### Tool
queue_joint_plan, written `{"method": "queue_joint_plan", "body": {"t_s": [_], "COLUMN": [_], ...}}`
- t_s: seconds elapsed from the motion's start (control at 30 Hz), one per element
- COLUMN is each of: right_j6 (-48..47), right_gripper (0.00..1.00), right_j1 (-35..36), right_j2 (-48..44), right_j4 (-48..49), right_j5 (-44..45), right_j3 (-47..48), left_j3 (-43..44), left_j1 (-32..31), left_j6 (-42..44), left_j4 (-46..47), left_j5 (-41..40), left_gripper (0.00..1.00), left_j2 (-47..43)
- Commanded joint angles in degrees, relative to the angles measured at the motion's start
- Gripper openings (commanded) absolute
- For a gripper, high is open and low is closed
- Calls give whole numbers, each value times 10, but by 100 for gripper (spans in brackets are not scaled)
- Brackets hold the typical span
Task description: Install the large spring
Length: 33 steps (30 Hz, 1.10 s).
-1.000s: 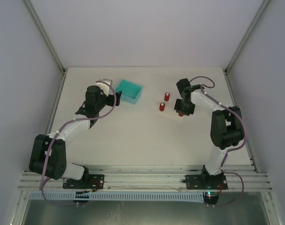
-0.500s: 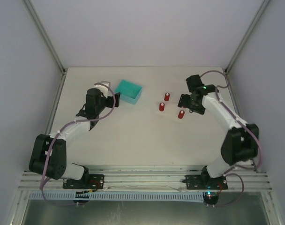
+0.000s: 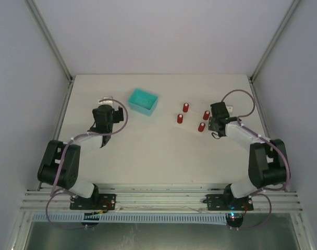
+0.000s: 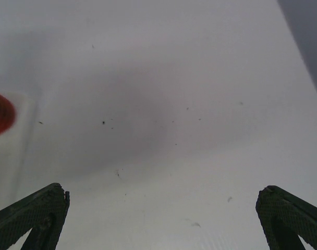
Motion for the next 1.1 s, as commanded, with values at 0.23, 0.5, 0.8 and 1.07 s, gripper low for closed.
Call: {"method": "queue_joint_plan", "body": {"t_s": [0.23, 0.5, 0.8, 1.07], "right_j6": [-157, -200, -192, -188], "right_gripper": [99, 99, 99, 99], "right_j1": [-74, -92, -95, -88], "right_j2": [76, 41, 30, 46], "right_j4": [370, 541, 642, 718], "right_j5": [-105, -207, -198, -161], "right_j3": [-90, -191, -260, -291], "left_j3": [-43, -148, -225, -238], "left_j1": [62, 87, 94, 115], "left_j6": [50, 58, 58, 44], "left_j4": [125, 271, 388, 430], "left_j5": [-40, 32, 67, 101], "left_gripper": [99, 99, 99, 99], "left_j2": [89, 46, 26, 46]}}
